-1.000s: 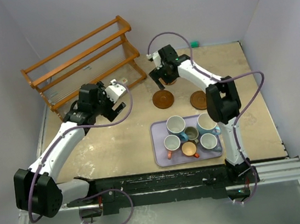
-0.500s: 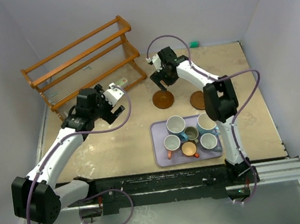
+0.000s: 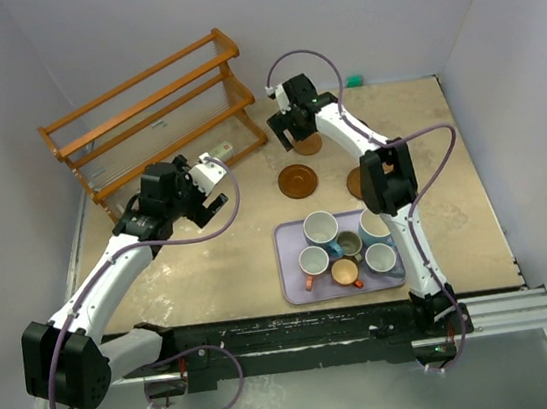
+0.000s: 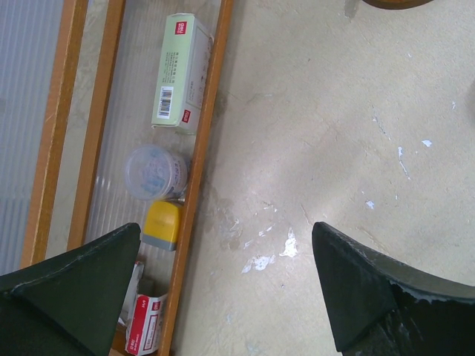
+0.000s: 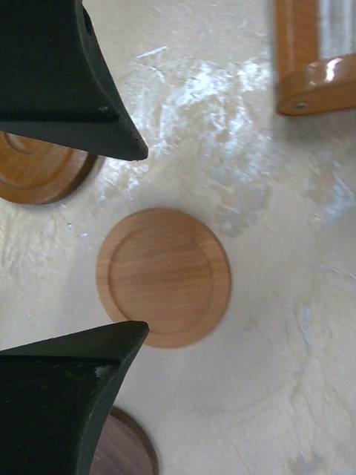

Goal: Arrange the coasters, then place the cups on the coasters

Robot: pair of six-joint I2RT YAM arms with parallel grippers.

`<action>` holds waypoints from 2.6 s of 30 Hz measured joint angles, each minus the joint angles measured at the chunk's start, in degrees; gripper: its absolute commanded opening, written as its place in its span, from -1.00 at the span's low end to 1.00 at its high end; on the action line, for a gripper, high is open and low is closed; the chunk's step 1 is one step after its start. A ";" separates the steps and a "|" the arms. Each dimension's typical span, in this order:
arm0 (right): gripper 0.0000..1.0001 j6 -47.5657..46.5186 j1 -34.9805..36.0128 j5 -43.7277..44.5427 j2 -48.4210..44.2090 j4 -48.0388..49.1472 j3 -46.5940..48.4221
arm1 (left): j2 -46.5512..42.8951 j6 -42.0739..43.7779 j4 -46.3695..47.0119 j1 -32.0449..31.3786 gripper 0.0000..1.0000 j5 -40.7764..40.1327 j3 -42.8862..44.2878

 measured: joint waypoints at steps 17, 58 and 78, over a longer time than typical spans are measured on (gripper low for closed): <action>0.76 5.03 -1.40 3.15 11.13 -1.66 14.45 | -0.02 0.48 0.00 0.00 0.87 -0.02 -0.04; 0.64 -7.91 -11.89 -3.34 -23.89 -7.98 -26.21 | -1.29 0.94 0.02 0.00 0.86 0.09 -0.83; 0.40 -10.80 -10.27 -4.66 -20.68 -8.17 -35.56 | -1.29 1.11 -0.02 0.00 0.86 0.57 -0.83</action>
